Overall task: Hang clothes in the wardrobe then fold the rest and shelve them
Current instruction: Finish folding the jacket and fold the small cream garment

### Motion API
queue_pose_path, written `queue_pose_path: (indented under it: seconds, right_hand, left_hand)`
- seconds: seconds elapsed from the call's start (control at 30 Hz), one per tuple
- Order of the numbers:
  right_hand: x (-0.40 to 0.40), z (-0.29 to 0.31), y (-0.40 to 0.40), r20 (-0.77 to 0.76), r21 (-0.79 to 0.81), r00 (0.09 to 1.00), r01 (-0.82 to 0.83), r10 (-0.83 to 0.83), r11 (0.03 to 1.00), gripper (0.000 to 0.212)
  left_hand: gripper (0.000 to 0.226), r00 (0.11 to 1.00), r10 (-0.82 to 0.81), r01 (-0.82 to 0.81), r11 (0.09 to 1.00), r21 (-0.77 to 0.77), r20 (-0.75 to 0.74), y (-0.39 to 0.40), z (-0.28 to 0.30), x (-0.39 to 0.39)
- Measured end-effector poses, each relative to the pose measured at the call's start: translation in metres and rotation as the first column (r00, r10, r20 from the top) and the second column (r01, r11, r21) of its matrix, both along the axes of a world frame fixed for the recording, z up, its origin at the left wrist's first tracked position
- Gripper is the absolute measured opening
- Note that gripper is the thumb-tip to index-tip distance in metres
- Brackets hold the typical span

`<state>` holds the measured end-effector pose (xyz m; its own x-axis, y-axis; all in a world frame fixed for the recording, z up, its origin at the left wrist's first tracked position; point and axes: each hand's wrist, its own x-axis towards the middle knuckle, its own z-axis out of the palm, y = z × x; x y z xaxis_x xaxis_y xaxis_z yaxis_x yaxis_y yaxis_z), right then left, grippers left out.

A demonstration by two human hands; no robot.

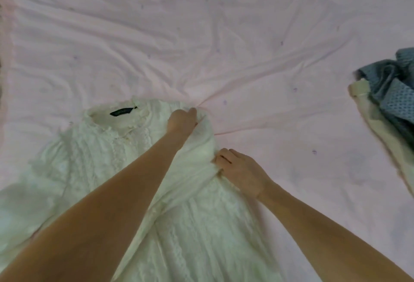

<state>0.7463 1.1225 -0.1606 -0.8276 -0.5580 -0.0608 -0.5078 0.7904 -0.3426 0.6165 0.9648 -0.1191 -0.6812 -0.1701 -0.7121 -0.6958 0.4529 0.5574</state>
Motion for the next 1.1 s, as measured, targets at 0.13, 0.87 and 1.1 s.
queue_pose_path:
  seconds: [0.13,0.87,1.1]
  right_hand:
    - [-0.003,0.008,-0.005,-0.082,-0.051,0.997,-0.014,0.010,0.999,0.019]
    - [0.007,0.010,-0.008,0.175,-0.034,0.952,0.261,-0.252,0.965,0.041]
    - [0.008,-0.007,-0.004,0.095,-0.054,0.970,0.229,-0.223,0.972,0.026]
  left_hand:
    - [0.062,0.823,-0.566,0.508,0.766,-0.394,-0.040,0.014,-0.005,0.013]
    - [0.053,0.858,-0.308,0.253,0.950,-0.185,-0.411,-0.018,-0.022,-0.034]
    - [0.035,0.911,-0.184,0.176,0.983,-0.057,-0.370,-0.015,-0.026,-0.019]
